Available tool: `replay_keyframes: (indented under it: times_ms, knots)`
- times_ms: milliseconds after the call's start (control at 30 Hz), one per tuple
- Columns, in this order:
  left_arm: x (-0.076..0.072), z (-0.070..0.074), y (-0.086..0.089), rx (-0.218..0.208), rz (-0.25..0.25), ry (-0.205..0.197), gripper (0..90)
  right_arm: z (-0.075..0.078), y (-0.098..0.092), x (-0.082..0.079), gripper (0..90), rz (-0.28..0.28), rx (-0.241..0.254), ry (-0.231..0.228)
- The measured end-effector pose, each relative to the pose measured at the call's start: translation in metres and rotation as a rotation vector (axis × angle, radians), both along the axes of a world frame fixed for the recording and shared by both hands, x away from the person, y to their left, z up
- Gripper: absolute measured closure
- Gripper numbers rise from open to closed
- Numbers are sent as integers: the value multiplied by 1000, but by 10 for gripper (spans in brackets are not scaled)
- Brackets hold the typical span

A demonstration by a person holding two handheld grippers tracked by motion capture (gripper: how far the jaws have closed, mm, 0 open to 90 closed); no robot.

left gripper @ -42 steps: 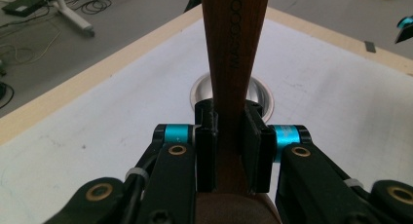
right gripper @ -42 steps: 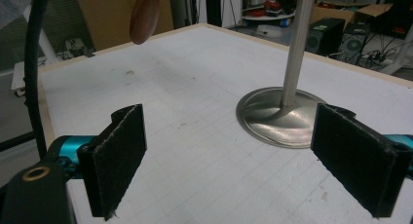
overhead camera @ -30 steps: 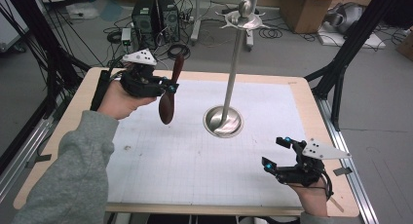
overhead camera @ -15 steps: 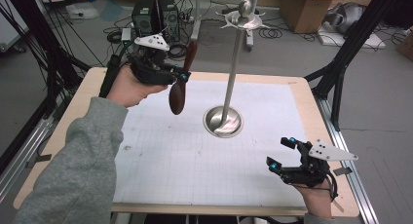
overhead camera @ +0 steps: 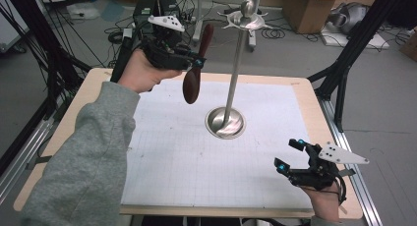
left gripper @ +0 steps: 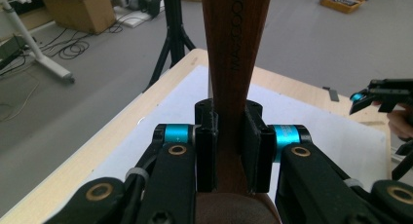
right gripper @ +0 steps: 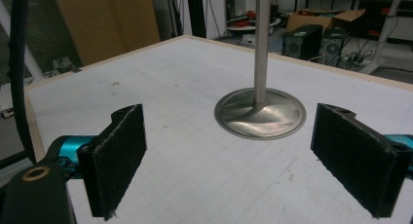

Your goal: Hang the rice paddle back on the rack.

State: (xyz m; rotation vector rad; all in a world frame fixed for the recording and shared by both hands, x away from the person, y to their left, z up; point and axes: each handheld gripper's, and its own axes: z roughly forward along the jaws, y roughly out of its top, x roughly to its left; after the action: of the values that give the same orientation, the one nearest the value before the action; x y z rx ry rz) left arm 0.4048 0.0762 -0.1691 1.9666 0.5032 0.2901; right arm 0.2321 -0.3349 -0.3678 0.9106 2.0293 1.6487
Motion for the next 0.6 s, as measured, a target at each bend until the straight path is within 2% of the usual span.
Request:
replay_keyframes:
  times_ms: [333,600]
  knots:
    - [0,8,-9,-18,-9,-29,777,0,-6,-2,116,-12,9,0]
    - [0,9,-15,-14,-8,-30,777,1,-8,-5,116,-16,12,-2]
